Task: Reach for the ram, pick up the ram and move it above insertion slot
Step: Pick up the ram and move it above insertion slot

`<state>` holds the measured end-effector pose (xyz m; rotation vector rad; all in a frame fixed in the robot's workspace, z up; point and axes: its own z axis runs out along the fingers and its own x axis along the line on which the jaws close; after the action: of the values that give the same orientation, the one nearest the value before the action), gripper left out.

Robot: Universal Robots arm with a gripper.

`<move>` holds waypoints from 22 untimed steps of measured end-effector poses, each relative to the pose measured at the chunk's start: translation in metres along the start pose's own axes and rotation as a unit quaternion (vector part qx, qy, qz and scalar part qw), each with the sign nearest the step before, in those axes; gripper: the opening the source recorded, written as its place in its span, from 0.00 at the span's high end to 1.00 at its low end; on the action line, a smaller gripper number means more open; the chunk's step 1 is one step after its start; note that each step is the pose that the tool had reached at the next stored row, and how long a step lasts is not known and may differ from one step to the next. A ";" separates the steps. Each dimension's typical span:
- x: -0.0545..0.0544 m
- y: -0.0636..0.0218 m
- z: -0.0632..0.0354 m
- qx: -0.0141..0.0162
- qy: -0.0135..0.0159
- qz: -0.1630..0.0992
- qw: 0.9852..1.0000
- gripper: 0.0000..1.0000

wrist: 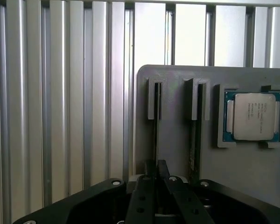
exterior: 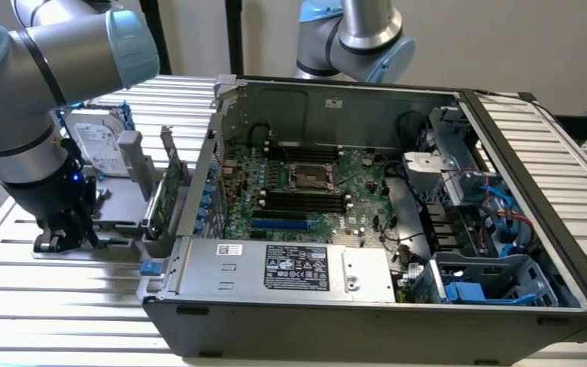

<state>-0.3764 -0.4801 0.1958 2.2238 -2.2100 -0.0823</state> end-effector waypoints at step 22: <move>-0.001 0.0009 -0.0215 -0.002 0.001 -0.015 1.000 0.87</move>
<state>-0.3764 -0.4801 0.2174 2.2555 -2.1731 -0.0849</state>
